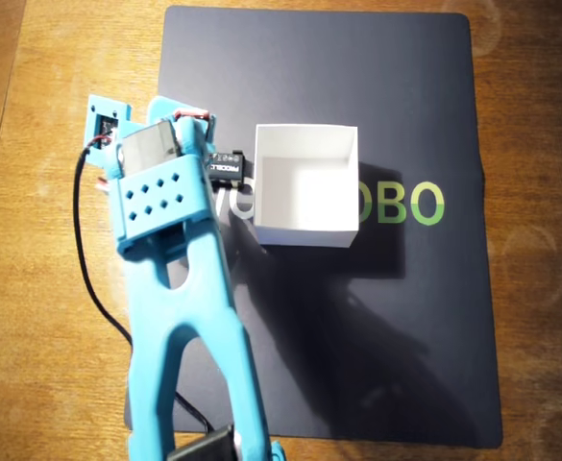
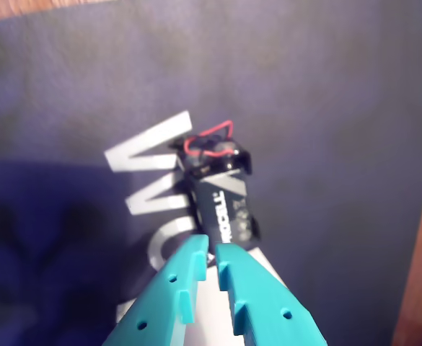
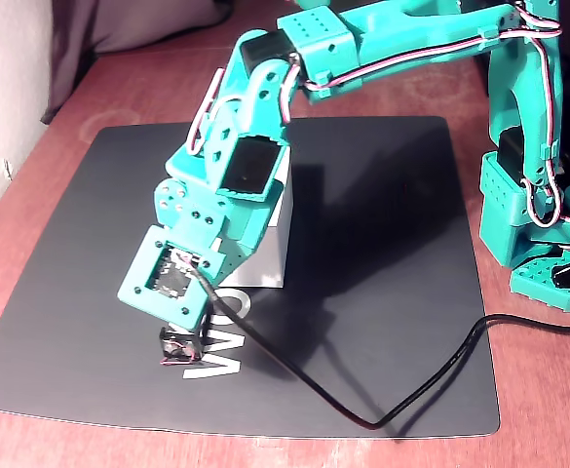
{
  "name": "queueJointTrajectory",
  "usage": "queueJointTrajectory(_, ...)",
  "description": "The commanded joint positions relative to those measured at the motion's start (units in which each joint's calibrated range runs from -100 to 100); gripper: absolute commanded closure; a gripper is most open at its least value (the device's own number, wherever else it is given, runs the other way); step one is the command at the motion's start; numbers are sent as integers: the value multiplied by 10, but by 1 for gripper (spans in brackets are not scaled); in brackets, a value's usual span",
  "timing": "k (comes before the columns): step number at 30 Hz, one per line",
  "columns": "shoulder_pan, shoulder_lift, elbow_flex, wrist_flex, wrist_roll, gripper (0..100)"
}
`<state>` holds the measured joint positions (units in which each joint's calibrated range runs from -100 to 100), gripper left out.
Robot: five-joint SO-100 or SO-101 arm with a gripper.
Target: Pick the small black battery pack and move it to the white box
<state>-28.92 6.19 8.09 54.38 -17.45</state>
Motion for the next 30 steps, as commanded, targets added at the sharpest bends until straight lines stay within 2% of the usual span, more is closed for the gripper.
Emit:
queueJointTrajectory(1, 26, 8, -36, -18, 5, 99)
queueJointTrajectory(4, 34, 15, -37, -21, 6, 99)
queueJointTrajectory(12, 56, 31, -36, -58, 52, 99)
queueJointTrajectory(20, 72, 32, -27, -58, 55, 99)
queueJointTrajectory(25, 76, 32, -25, -52, 54, 89)
queueJointTrajectory(30, 72, 33, -24, -52, 51, 89)
